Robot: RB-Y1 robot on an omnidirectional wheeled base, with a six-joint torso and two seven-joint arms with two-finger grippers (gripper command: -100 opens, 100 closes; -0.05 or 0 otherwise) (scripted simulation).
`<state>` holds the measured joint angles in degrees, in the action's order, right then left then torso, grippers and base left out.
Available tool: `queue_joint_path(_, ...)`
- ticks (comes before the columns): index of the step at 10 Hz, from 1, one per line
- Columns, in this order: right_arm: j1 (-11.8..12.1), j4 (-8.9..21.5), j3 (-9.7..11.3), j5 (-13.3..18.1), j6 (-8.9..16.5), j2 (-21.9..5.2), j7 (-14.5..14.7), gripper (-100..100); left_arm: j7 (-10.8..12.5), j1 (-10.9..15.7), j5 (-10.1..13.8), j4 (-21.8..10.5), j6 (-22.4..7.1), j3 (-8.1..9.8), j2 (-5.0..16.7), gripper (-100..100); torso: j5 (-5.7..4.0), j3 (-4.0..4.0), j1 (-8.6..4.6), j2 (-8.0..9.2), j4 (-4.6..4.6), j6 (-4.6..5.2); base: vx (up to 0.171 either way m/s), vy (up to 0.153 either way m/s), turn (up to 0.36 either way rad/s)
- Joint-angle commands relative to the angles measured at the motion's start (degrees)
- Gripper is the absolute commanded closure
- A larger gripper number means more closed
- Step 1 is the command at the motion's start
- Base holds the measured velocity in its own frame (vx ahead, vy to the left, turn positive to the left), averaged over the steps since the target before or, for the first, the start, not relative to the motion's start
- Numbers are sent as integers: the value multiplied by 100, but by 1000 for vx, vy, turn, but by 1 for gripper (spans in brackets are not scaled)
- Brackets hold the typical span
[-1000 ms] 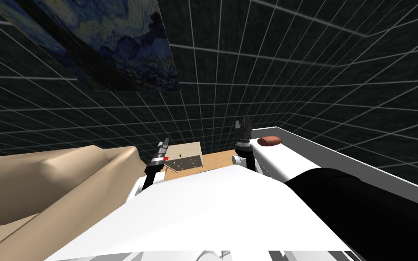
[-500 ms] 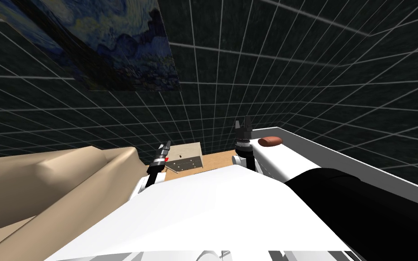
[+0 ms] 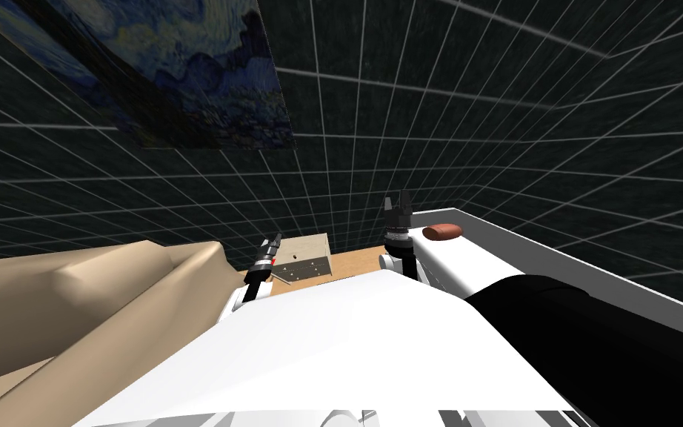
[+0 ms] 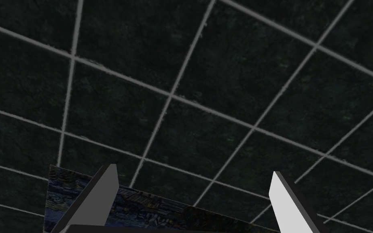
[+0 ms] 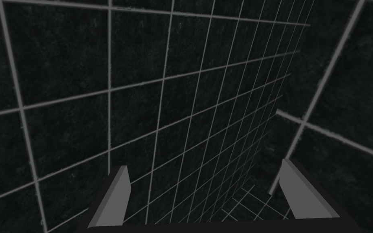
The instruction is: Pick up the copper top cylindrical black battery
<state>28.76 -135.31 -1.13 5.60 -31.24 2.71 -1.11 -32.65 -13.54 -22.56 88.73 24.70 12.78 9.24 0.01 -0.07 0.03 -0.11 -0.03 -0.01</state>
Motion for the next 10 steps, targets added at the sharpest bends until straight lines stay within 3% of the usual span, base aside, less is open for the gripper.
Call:
queue_joint_path(1, 0, 0, 0, 0, 0, 0, 0, 0, -166, 110, -130, -286, -100, 62, 52, -100, 0, 0, 0, 0, 0, 0, 27, 13, -2)
queue_joint_path(2, 0, 0, 0, 0, 0, 0, 0, 0, -166, 110, -130, -392, -100, 62, 52, -100, 0, 0, 3, 0, 0, 0, 25, 10, -2)
queue_joint_path(3, 0, 0, 0, 0, 0, 0, 0, 0, -343, 231, -249, -565, -138, 123, 54, -100, 0, 1, 1, 1, 0, 0, 35, 10, -3)
queue_joint_path(5, 0, 0, 0, 0, 0, 0, 0, 0, -343, 231, -249, -743, -138, 123, 54, -100, 0, 0, 0, 0, 0, 0, 19, 4, -1)
queue_joint_path(8, 0, 0, 0, 0, 0, 0, 0, 0, -692, 471, -484, -1251, -216, 241, 44, -100, -1, 3, -1, 4, 1, 0, 22, 6, -3)
queue_joint_path(10, 0, 0, 0, 0, 0, 0, 0, 0, -692, 471, -484, -1441, -216, 241, 44, -100, 0, 0, 0, 0, 0, 0, 21, 6, -1)
